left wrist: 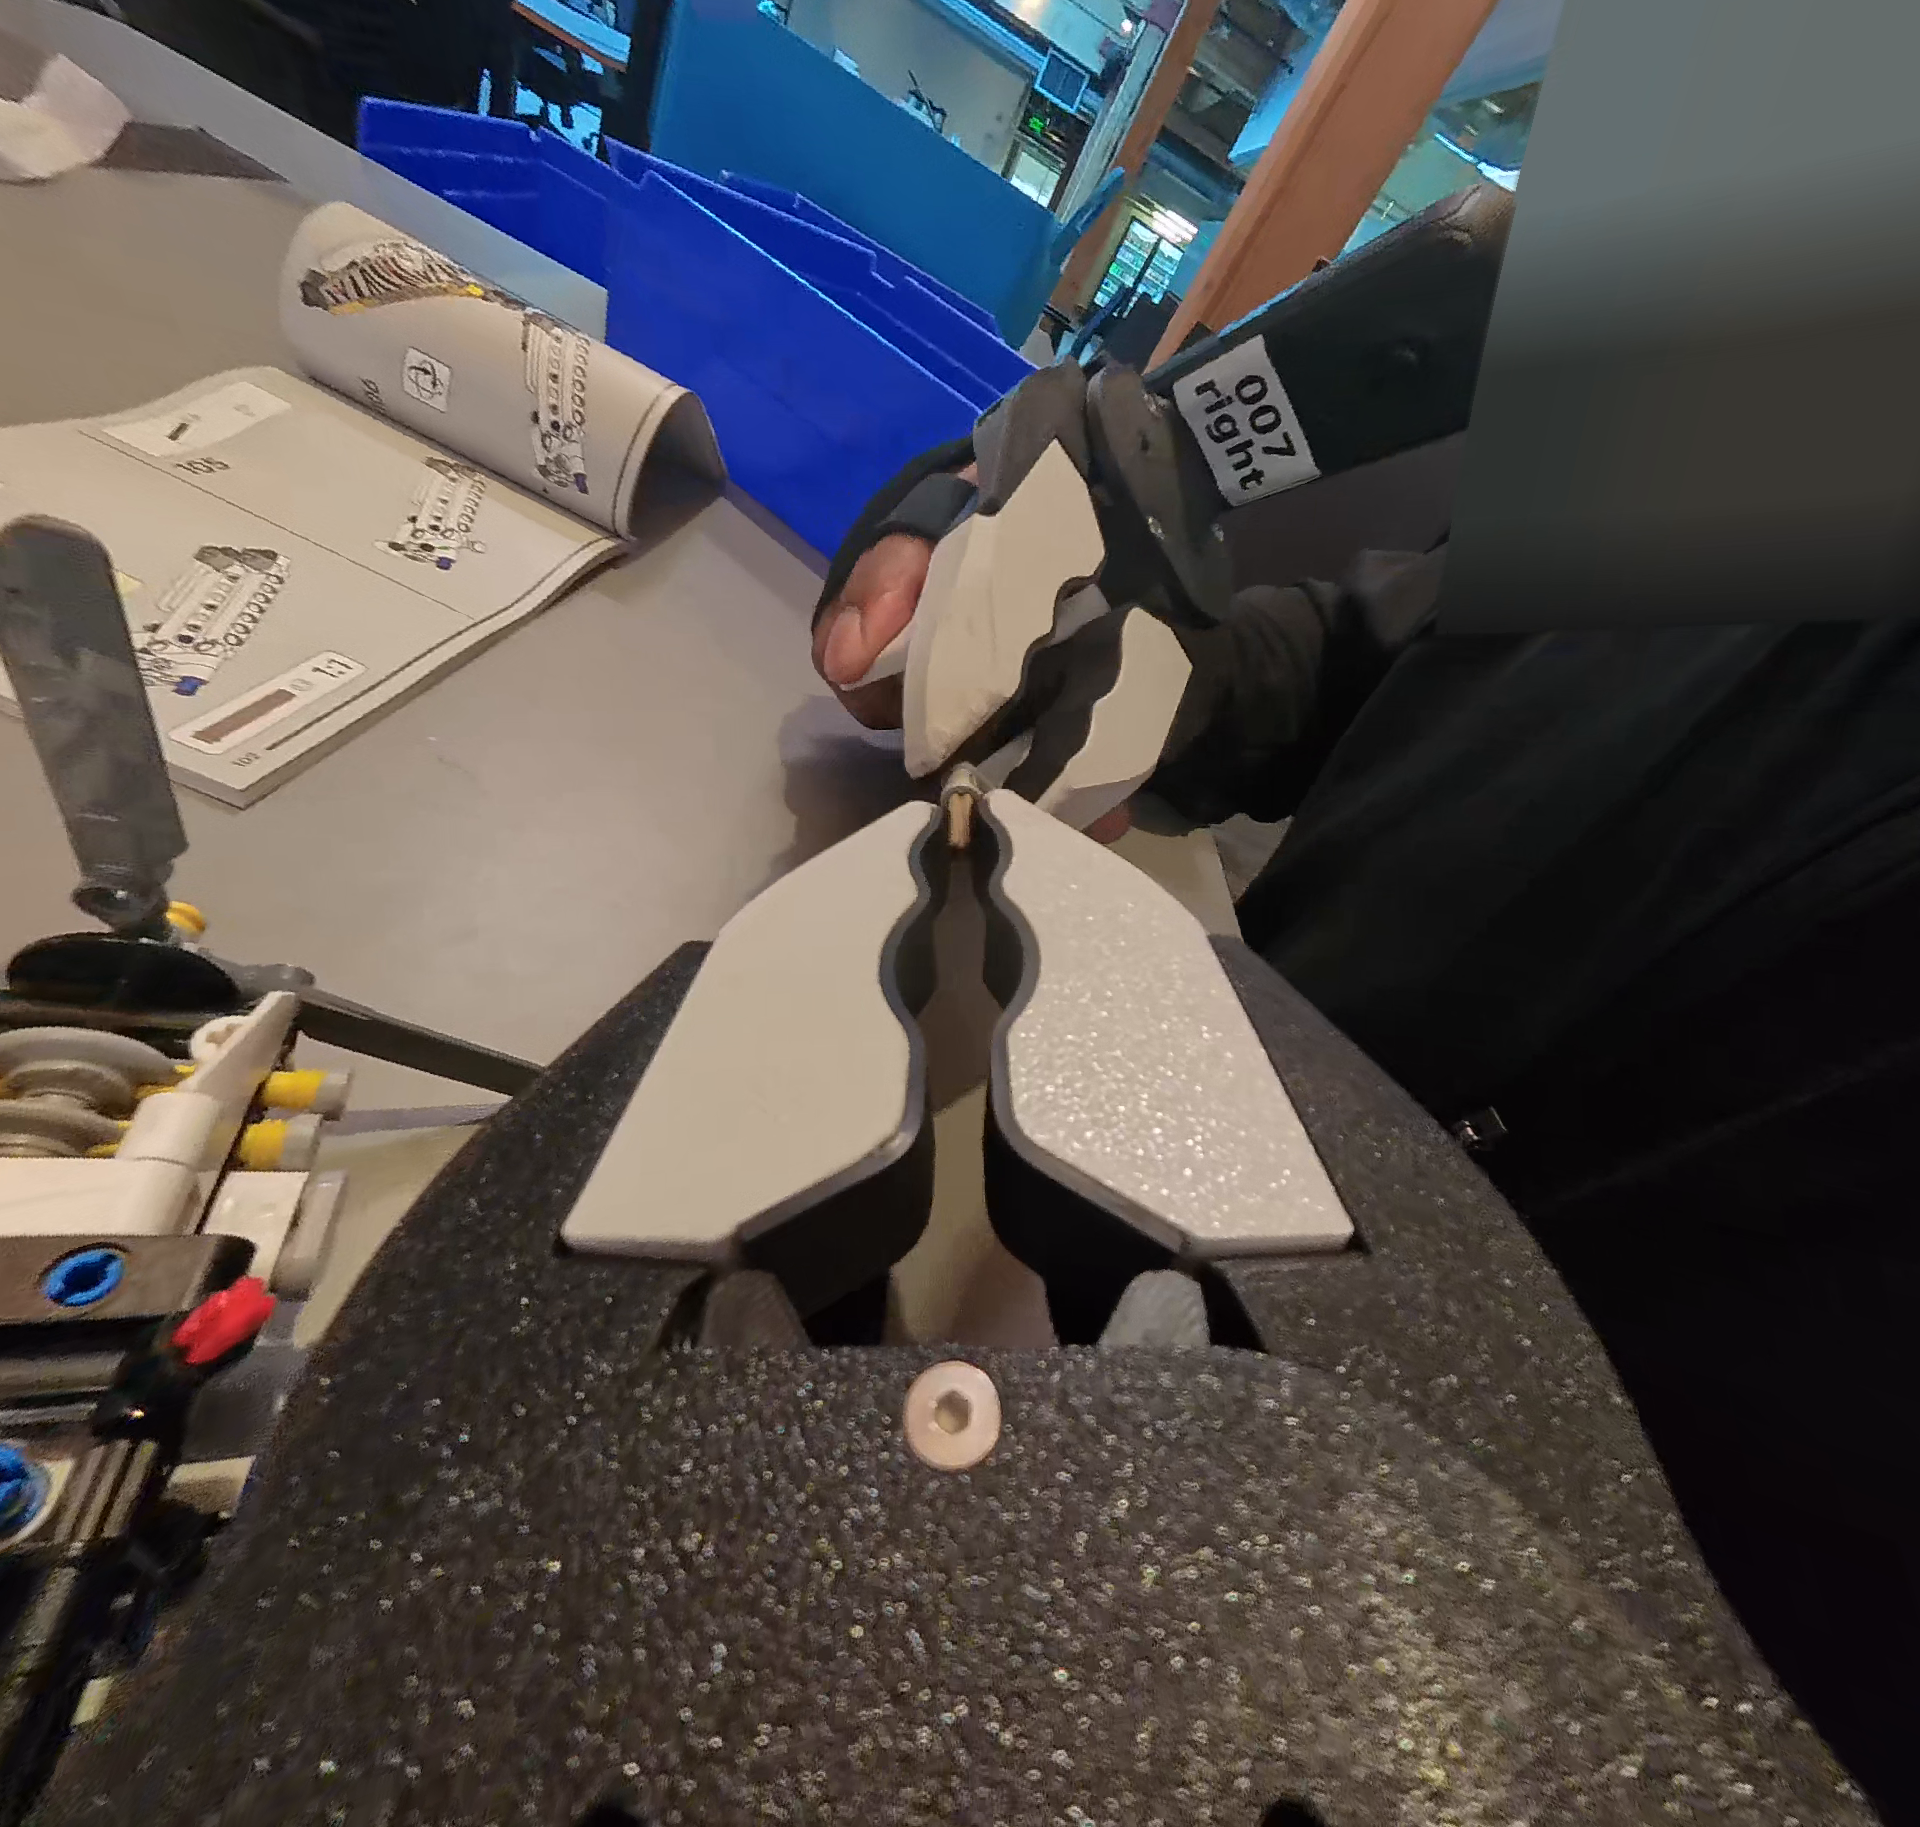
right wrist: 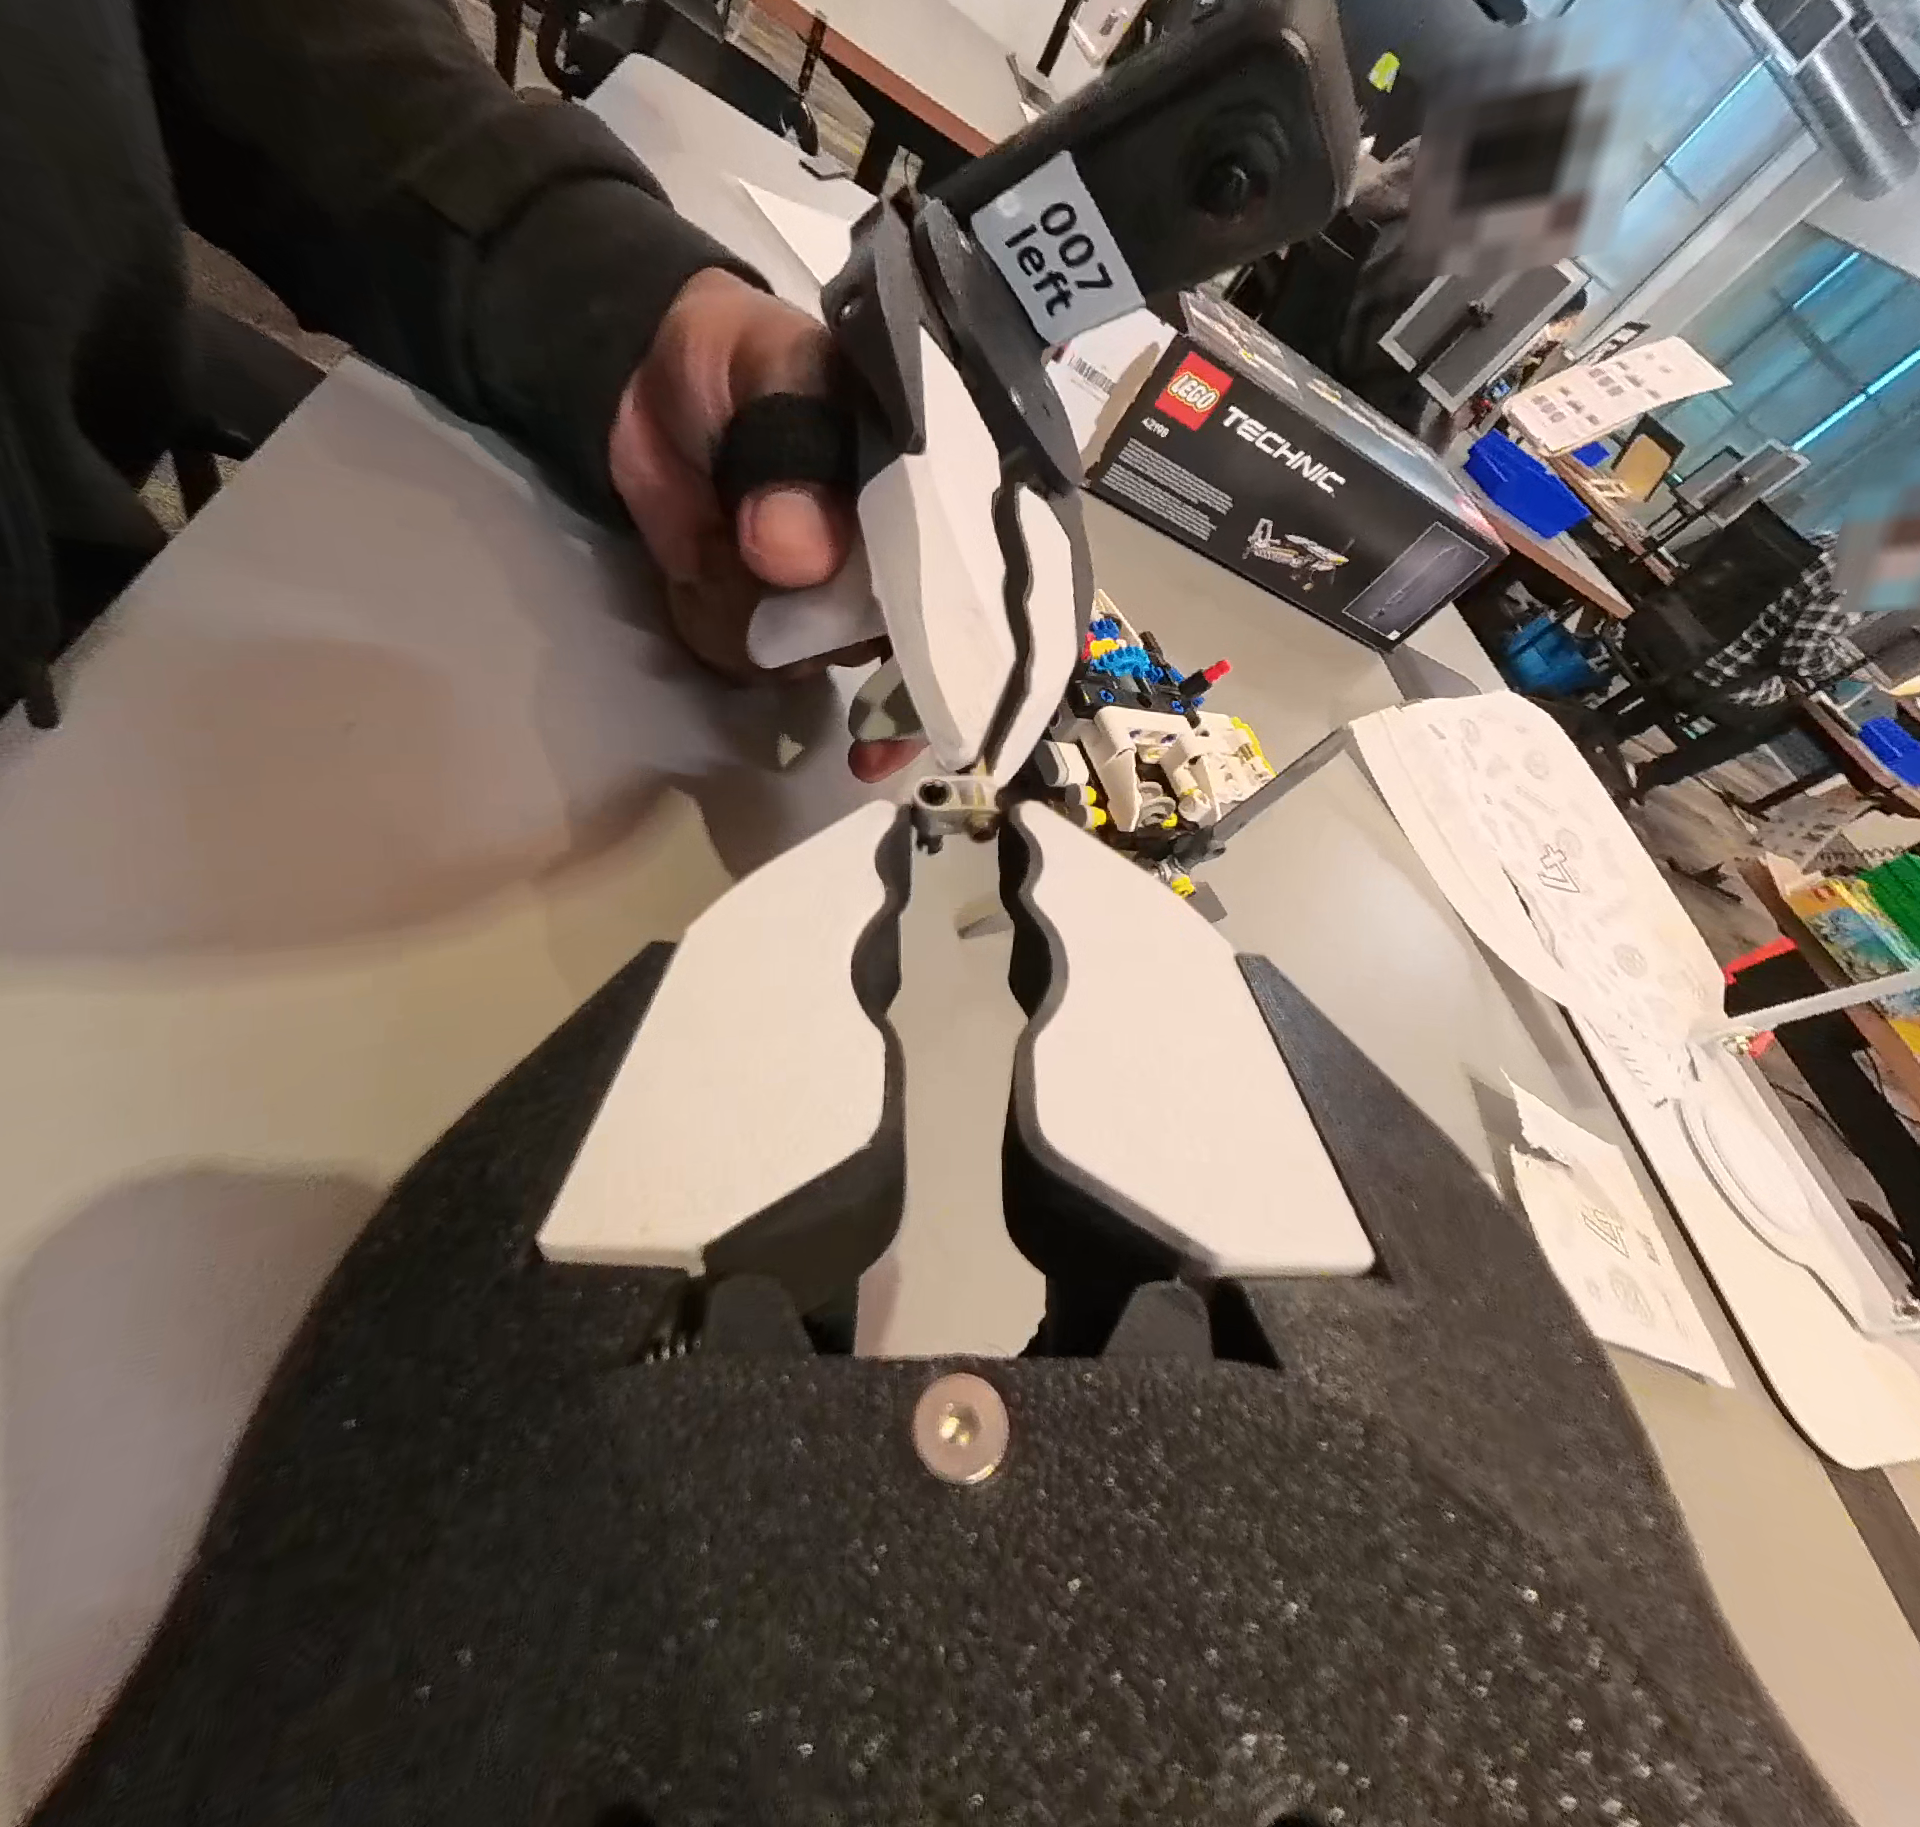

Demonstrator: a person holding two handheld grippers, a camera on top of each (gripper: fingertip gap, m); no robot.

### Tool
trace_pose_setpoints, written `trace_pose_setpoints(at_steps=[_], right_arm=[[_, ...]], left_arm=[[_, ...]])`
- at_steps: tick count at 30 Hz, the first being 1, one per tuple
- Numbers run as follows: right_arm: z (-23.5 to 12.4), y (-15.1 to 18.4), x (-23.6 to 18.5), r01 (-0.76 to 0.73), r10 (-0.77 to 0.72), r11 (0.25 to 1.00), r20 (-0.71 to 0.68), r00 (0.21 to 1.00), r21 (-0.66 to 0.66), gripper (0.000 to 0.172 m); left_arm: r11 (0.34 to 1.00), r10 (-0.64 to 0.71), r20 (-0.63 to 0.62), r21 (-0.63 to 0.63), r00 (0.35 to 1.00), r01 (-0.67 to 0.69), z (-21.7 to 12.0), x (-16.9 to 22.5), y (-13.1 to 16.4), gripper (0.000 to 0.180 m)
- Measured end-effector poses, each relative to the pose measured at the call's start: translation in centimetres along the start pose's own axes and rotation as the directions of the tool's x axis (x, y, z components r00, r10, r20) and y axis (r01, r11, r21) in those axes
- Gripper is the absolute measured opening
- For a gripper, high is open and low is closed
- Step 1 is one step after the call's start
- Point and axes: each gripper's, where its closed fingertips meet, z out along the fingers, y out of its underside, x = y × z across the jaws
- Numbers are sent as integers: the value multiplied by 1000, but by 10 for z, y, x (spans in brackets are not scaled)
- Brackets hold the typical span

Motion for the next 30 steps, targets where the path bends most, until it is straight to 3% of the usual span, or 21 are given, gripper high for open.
trace_pose_setpoints(at_steps=[8, 12, 30], right_arm=[[-1, 2, 2, 5, -5, 1000, -15, 1000, -15, 2], [-1, 2, 7, 8, -9, 1000, -51, 999, -20, 14], [-3, 0, 0, 30, -30, 999, 2, 1000, -10, 14]], left_arm=[[999, 9, 13, 43, 1000, -9, -3, -2, -6, 6], [999, 4, 14, 46, 1000, -4, -4, -3, -7, 6], [999, 38, 6, 6, 999, -38, 1, 1, 0, 6]])
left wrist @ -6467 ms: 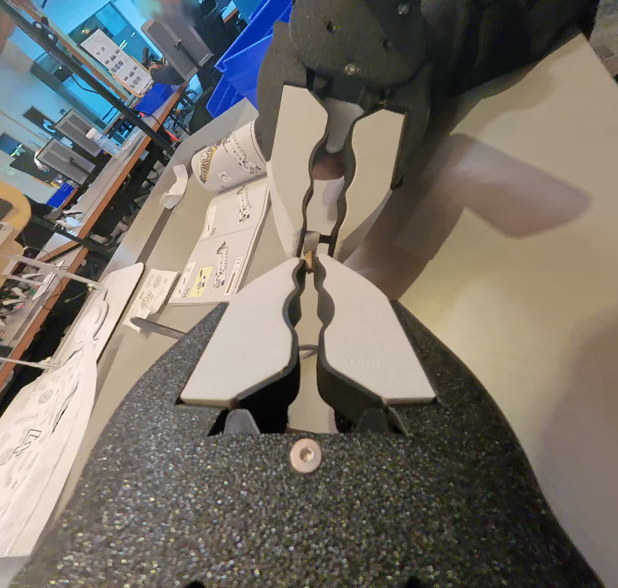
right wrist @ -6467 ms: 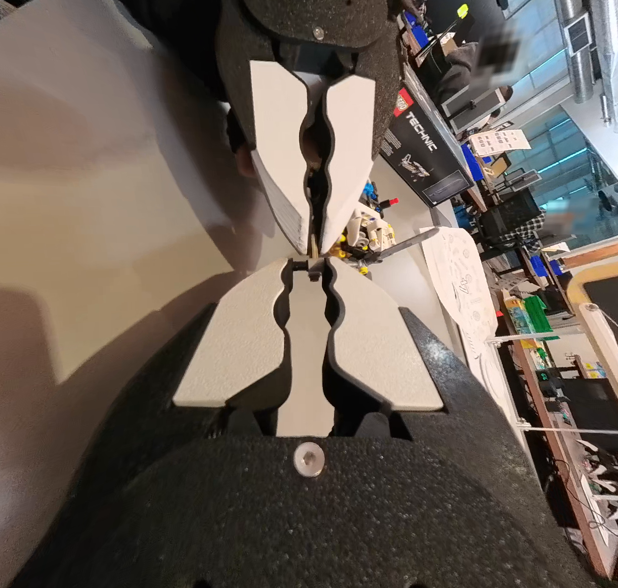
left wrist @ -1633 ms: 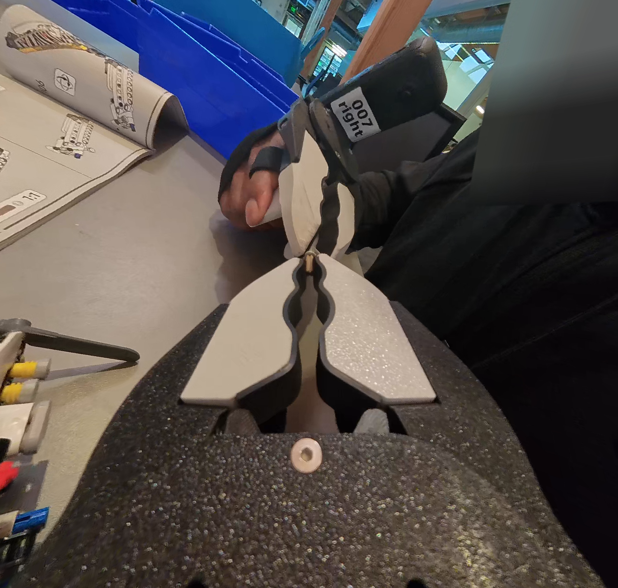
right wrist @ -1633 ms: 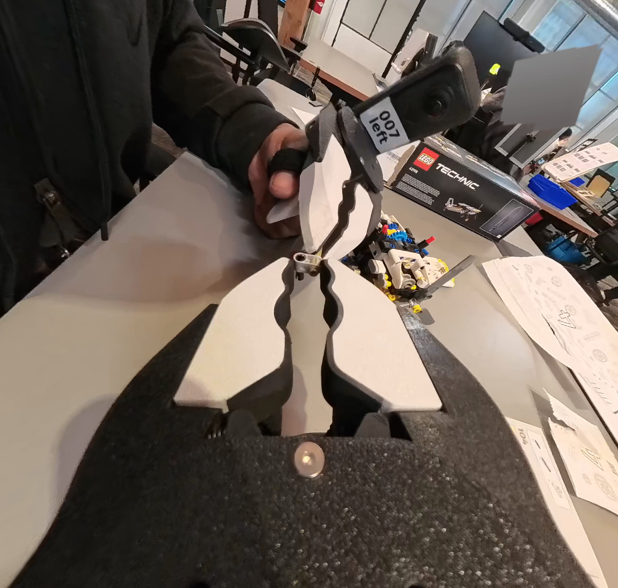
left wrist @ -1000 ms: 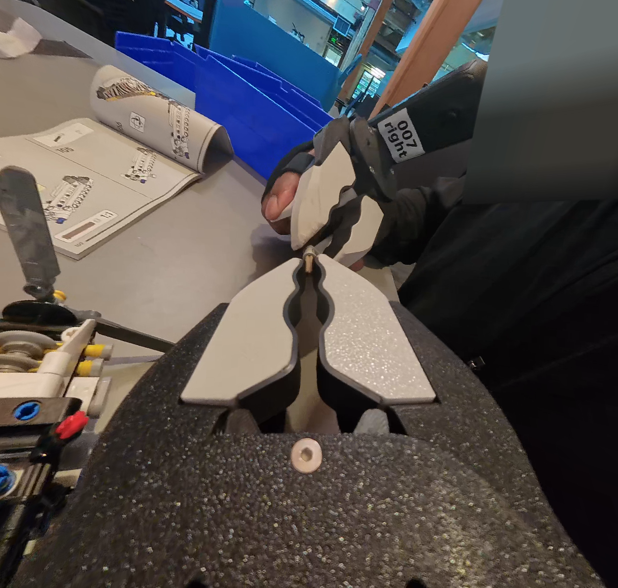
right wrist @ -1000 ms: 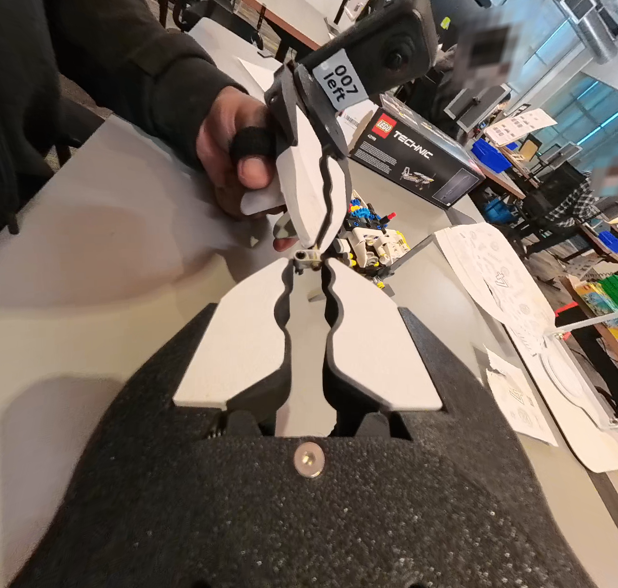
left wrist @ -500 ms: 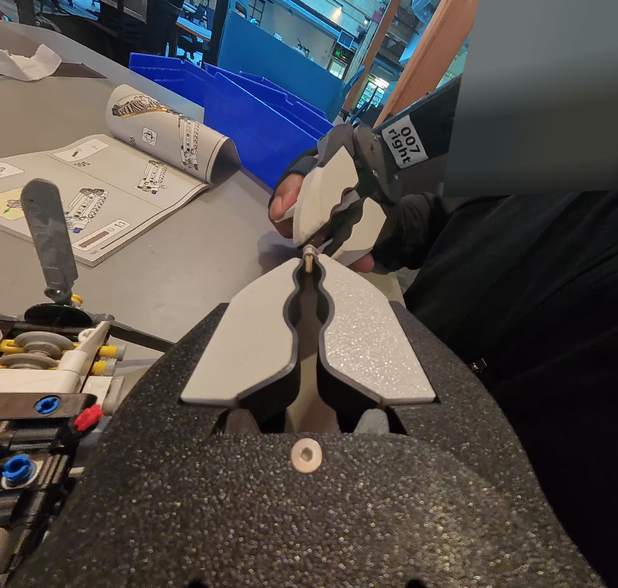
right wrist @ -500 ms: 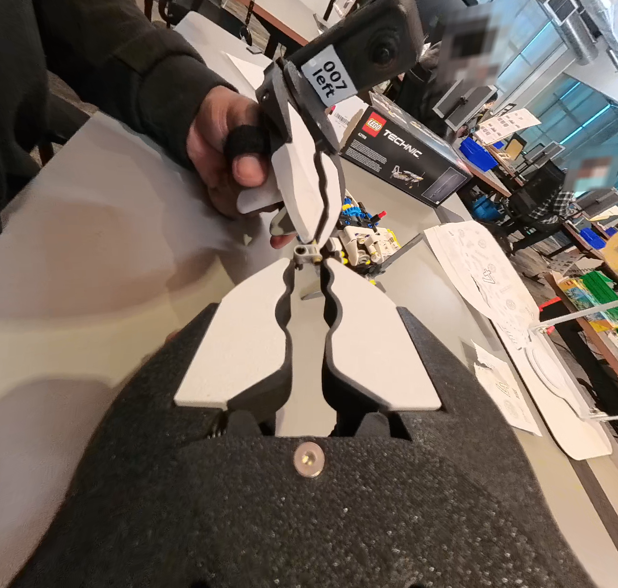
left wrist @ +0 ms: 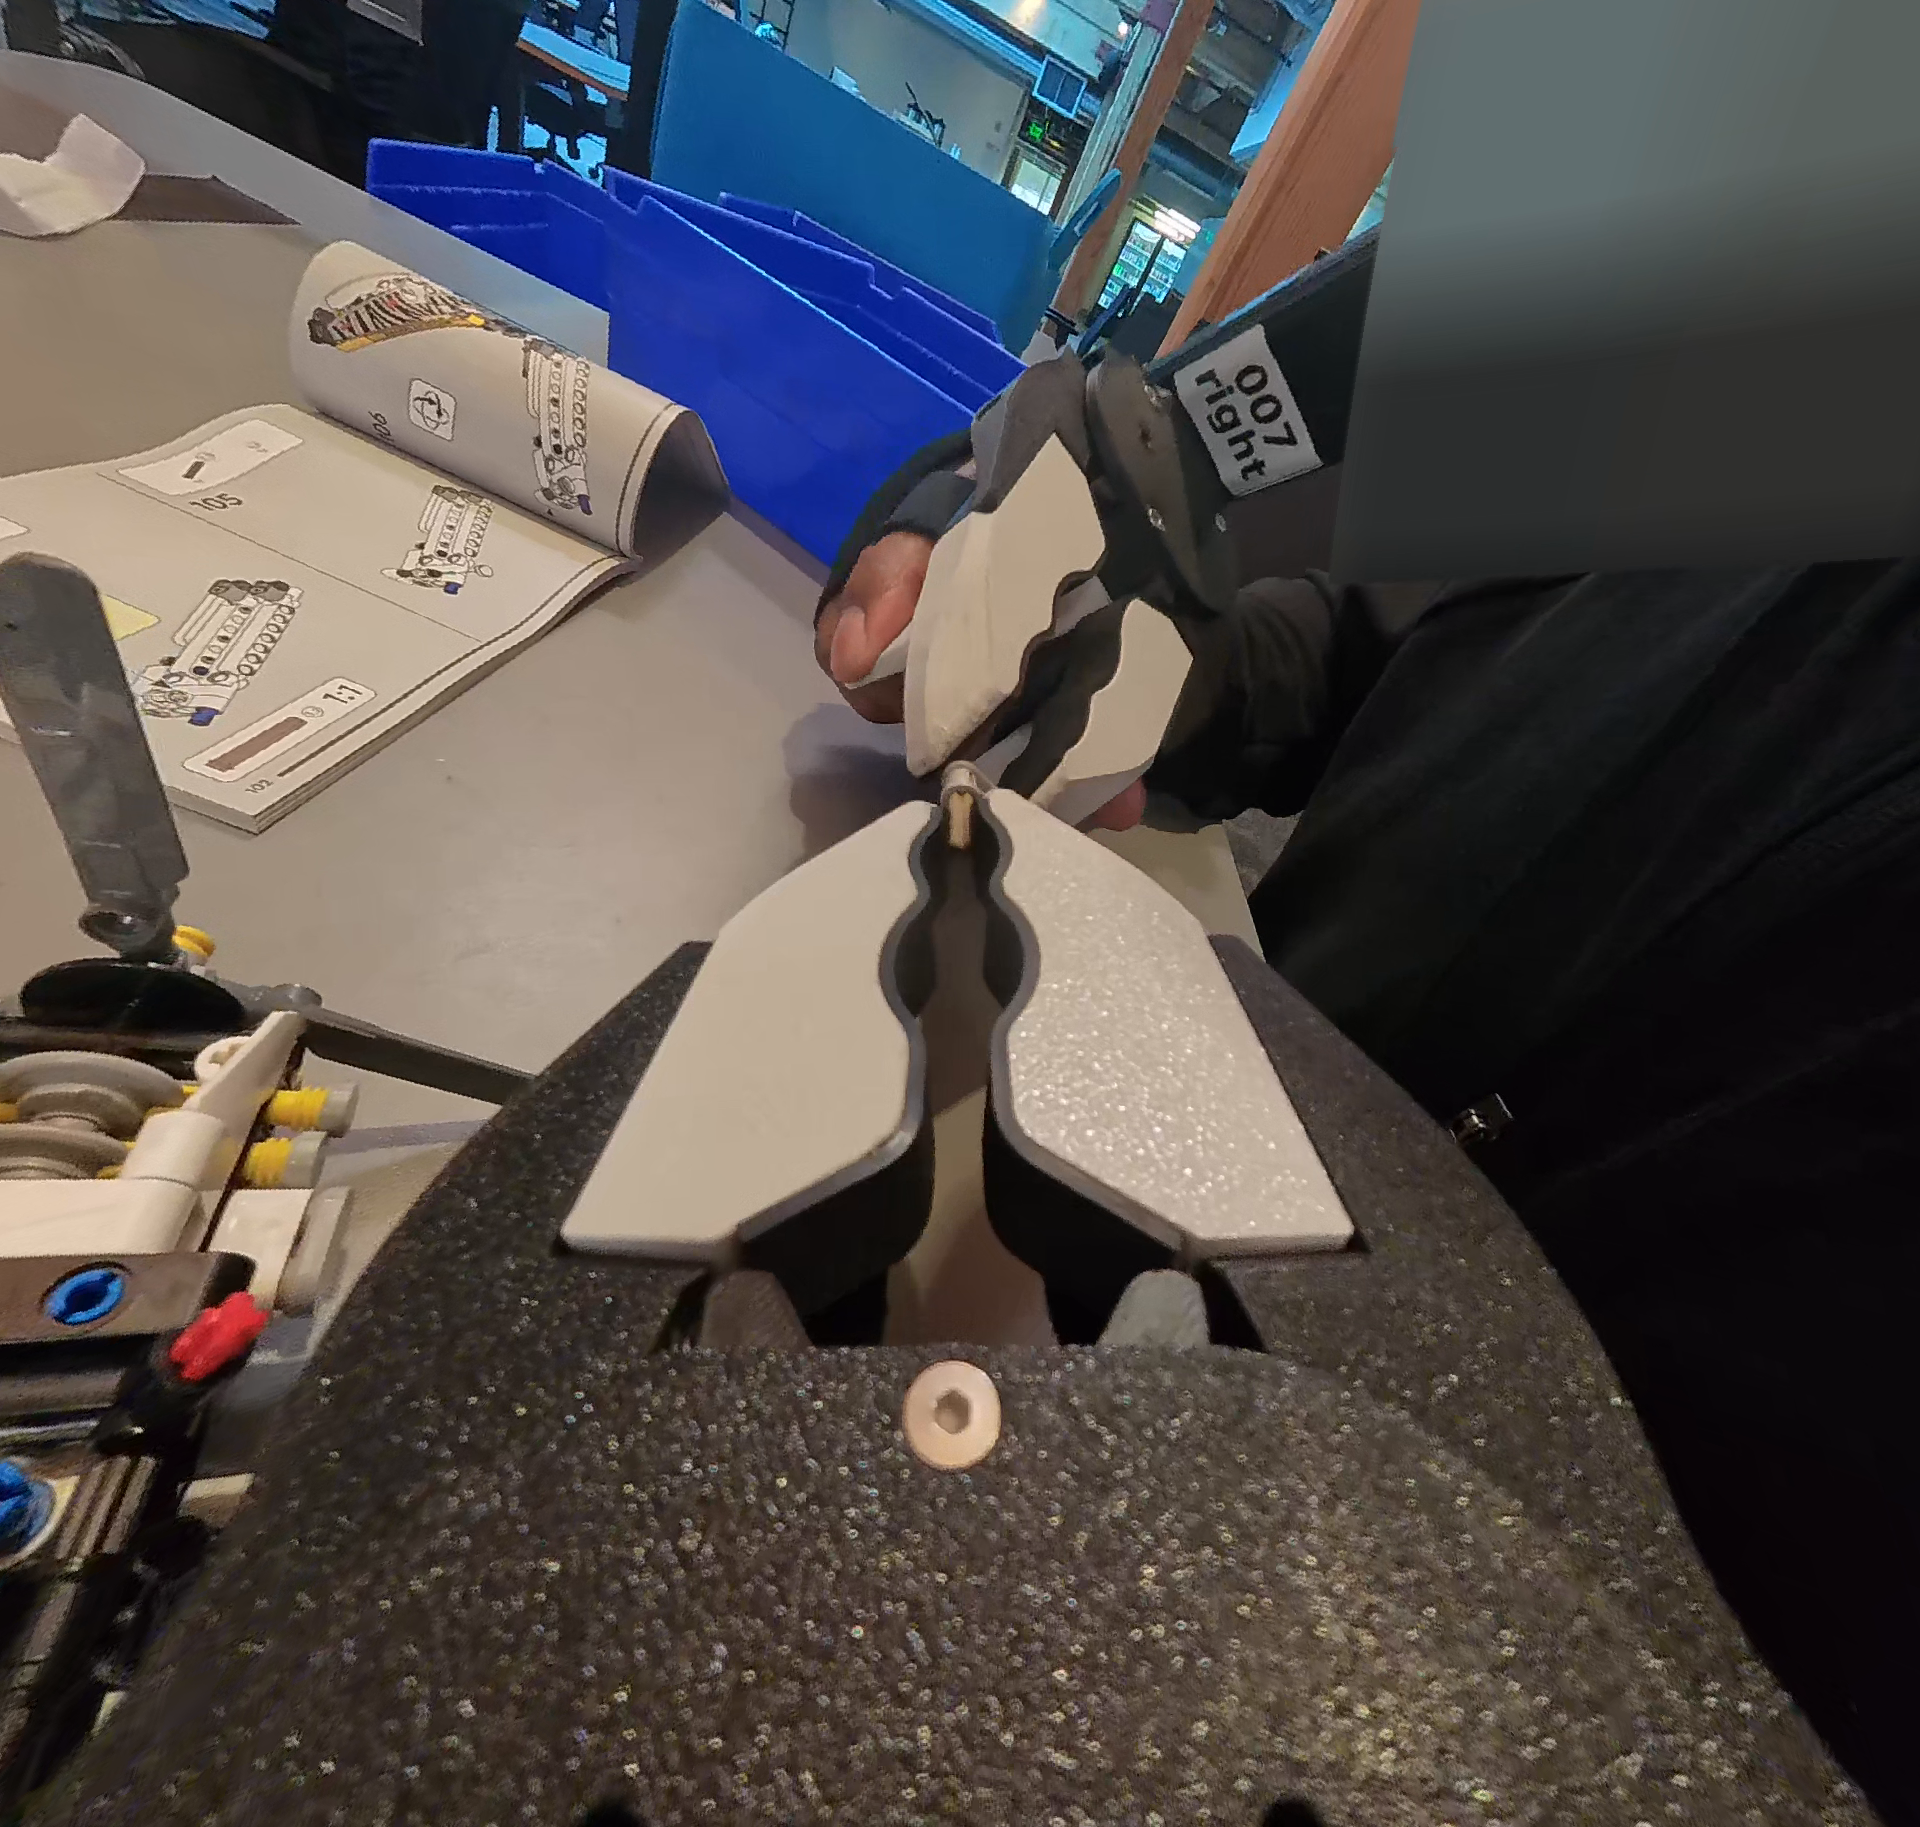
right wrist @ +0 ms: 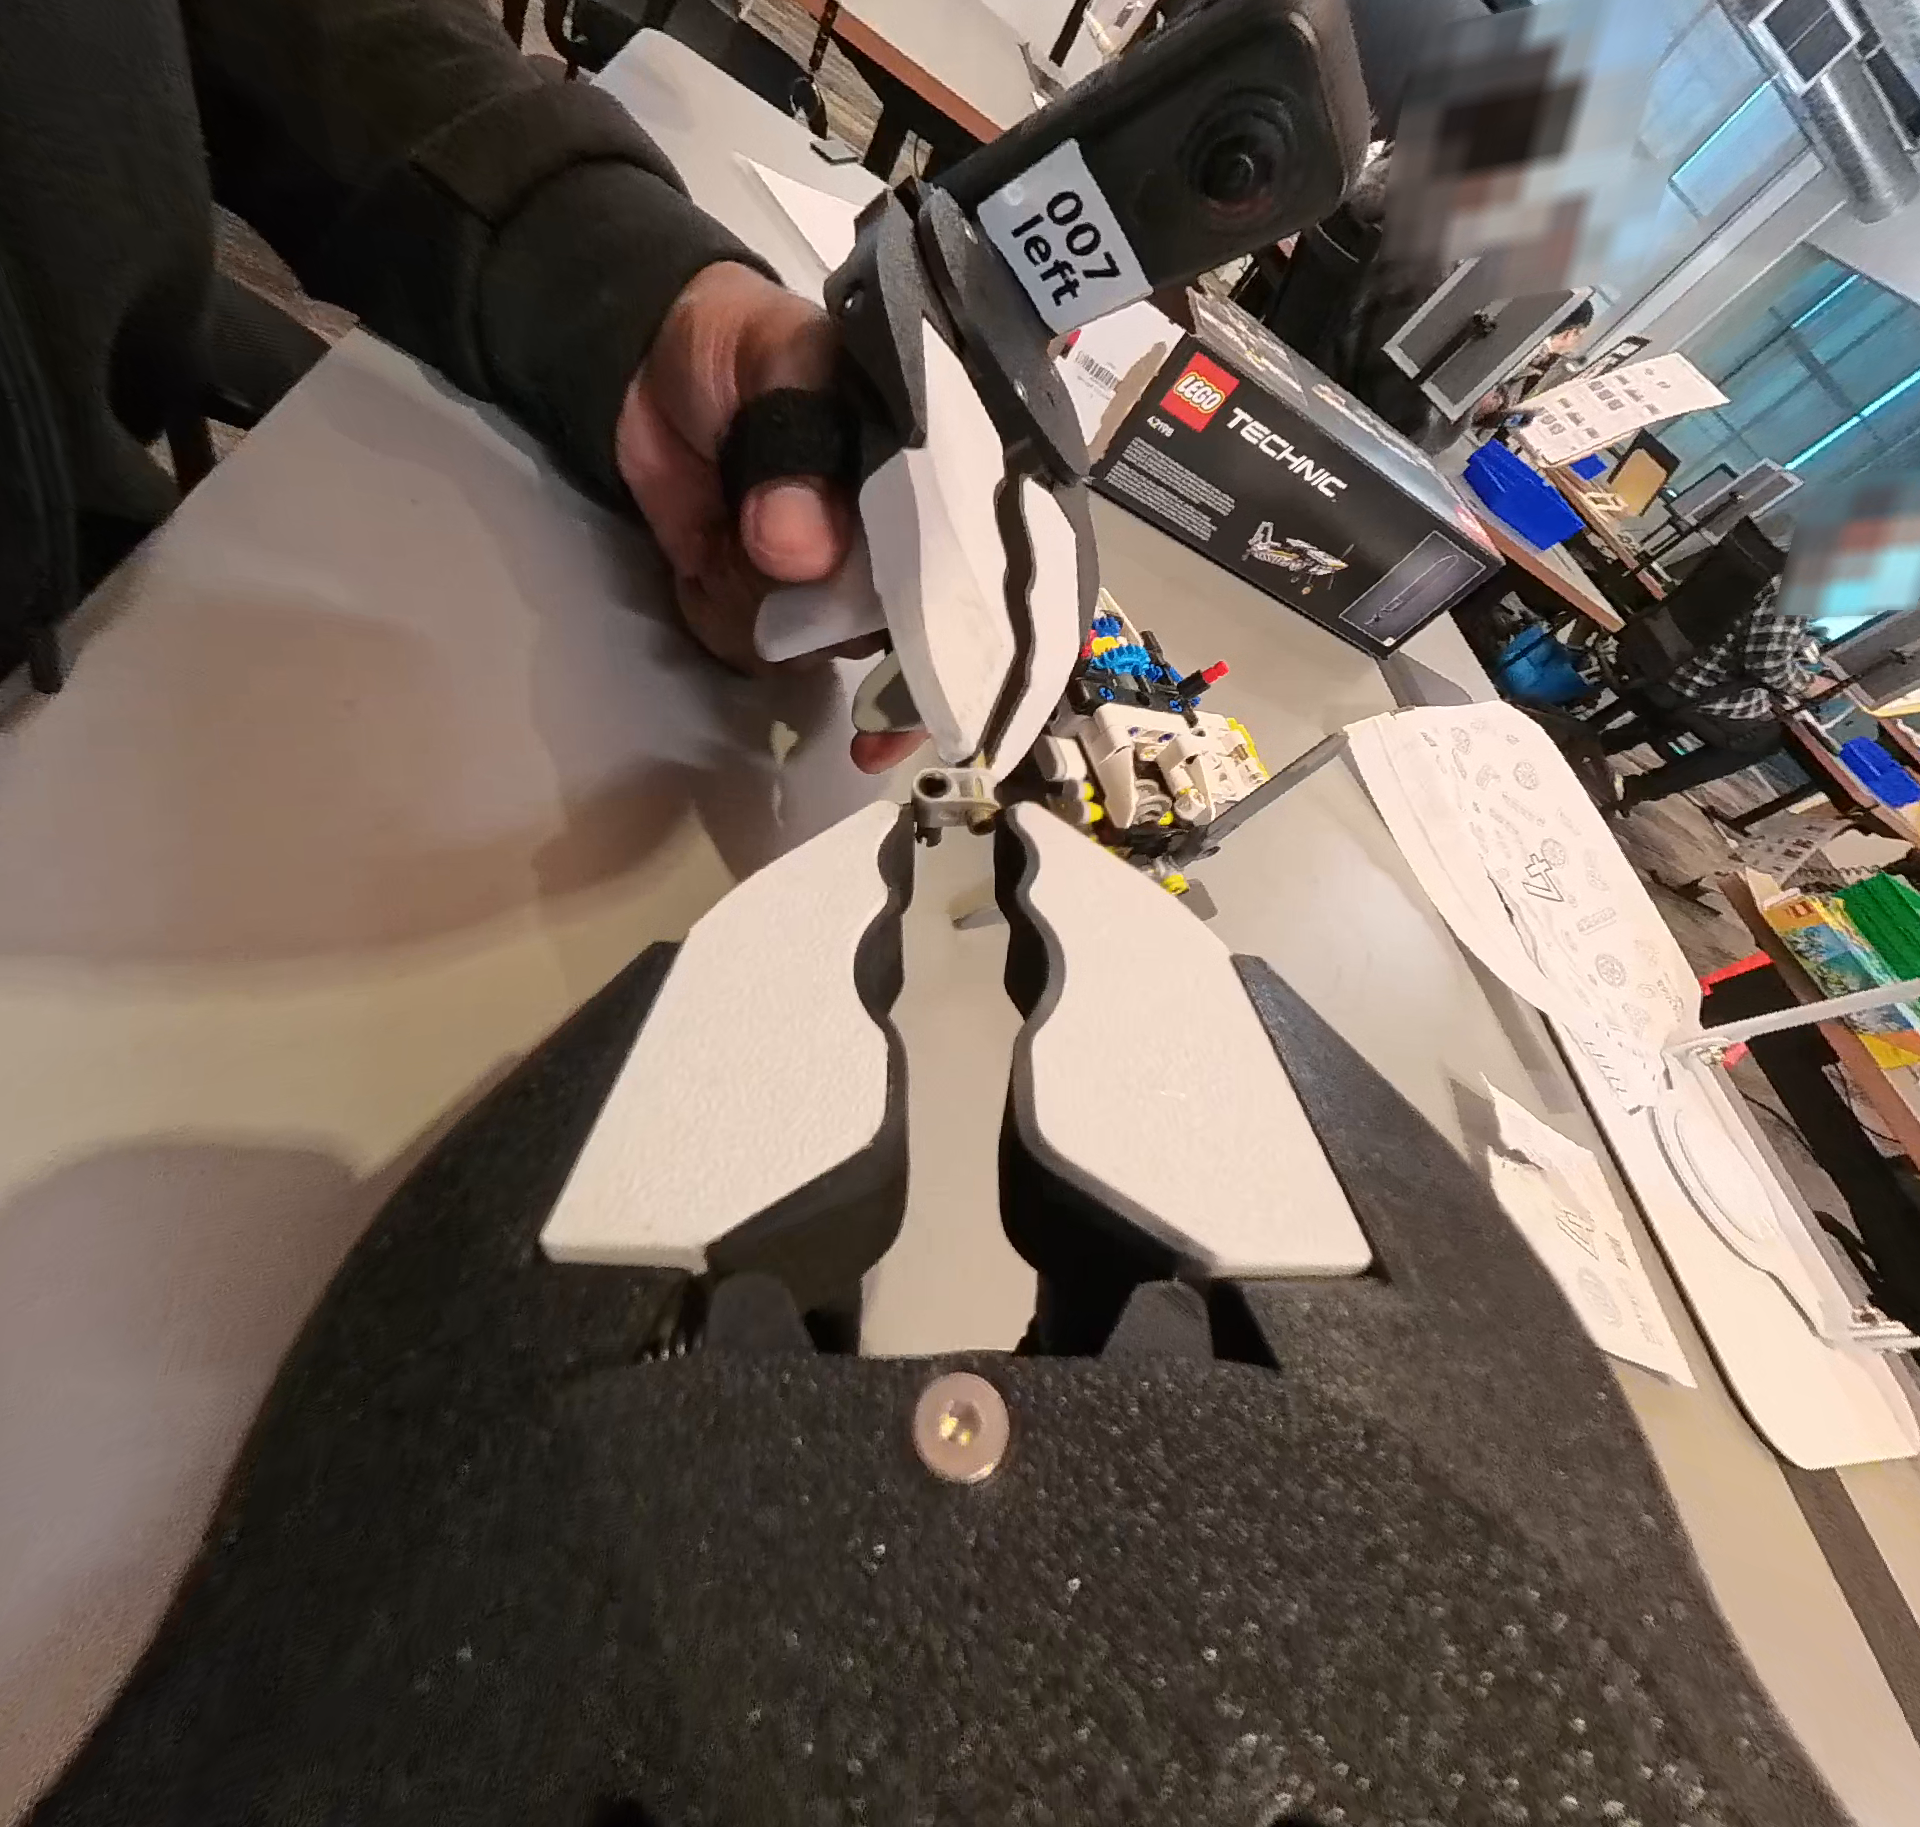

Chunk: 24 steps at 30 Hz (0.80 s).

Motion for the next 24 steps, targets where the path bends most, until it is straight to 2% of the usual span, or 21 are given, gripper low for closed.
trace_pose_setpoints(at_steps=[18, 21, 24], right_arm=[[-1, 2, -18, 33, -34, 999, 152, 988, 6, 13], [-1, 1, -15, 34, -34, 999, 130, 991, 8, 14], [0, -2, -3, 7, -8, 1000, 43, 999, 11, 15]], left_arm=[[993, -76, -88, -98, 993, 68, 6, 9, 12, 6], [994, -85, -91, -83, 992, 77, 6, 8, 9, 6], [996, -94, -61, -9, 994, 94, 2, 3, 0, 6]])
